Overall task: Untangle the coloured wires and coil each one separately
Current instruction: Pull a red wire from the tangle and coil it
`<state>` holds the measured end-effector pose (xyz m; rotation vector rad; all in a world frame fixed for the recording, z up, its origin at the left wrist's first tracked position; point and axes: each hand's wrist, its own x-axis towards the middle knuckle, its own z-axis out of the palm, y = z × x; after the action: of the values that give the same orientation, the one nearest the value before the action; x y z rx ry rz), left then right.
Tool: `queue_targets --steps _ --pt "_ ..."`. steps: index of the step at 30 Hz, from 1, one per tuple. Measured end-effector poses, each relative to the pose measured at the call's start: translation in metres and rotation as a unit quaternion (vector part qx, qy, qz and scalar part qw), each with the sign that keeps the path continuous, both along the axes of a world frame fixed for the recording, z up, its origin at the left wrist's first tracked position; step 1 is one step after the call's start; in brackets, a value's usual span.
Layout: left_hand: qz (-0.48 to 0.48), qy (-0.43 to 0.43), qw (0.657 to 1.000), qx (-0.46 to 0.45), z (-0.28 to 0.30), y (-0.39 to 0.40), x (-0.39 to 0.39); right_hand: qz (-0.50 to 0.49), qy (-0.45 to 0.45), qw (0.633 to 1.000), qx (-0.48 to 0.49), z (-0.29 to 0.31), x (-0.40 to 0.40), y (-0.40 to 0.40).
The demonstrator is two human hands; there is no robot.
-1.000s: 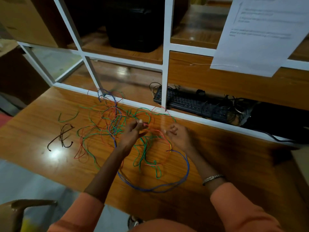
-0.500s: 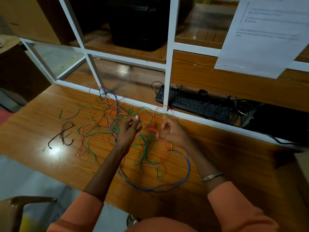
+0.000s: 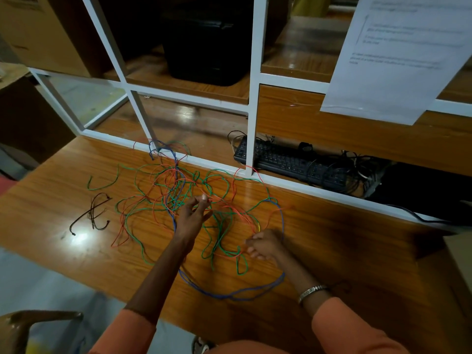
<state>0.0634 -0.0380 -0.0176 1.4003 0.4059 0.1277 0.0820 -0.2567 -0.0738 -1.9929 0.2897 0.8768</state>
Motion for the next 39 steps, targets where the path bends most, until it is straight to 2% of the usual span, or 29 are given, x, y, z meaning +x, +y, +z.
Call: queue_targets --steps 4,9,15,17,19,21,23,26,29,31,34,39 --pt "0.031 -0.004 0.999 0.004 0.002 0.004 0.004 -0.064 -0.002 0.997 0.052 0.024 0.003 -0.008" --pt "0.073 -0.01 0.997 -0.014 -0.001 0.018 0.007 -0.067 -0.004 0.992 0.111 0.079 0.014 -0.049" --pt "0.11 0.039 0.987 -0.114 0.0 0.018 0.003 -0.09 -0.074 0.982 0.15 0.092 0.022 -0.078" --pt "0.119 0.071 0.987 -0.081 -0.001 0.014 -0.002 -0.087 -0.077 0.979 0.166 0.094 0.021 -0.077" --pt "0.125 0.057 0.99 0.021 0.0 0.004 -0.009 -0.076 -0.084 0.979 0.172 0.096 0.019 -0.071" --pt "0.119 -0.038 0.972 0.199 0.008 -0.013 -0.019 -0.054 -0.097 0.98 0.166 0.099 0.017 -0.064" --pt "0.026 -0.116 0.951 0.284 0.019 -0.035 -0.021 -0.01 -0.107 0.98 0.166 0.106 0.013 -0.058" --pt "-0.146 -0.135 0.93 0.309 0.022 -0.058 -0.011 0.044 -0.101 0.97 0.217 0.122 0.007 -0.047" --pt "-0.211 -0.123 0.93 0.276 0.018 -0.067 -0.001 0.033 -0.079 0.954 0.287 0.138 0.006 -0.038" --pt "-0.214 -0.121 0.938 0.243 0.02 -0.067 0.005 0.012 -0.06 0.942 0.329 0.144 0.007 -0.036" --pt "-0.206 -0.119 0.946 0.218 0.028 -0.055 0.018 -0.004 -0.009 0.901 0.434 0.149 0.01 -0.041" --pt "-0.164 -0.155 0.931 0.288 0.043 -0.042 0.031 0.071 0.083 0.873 0.474 0.158 0.012 -0.042"
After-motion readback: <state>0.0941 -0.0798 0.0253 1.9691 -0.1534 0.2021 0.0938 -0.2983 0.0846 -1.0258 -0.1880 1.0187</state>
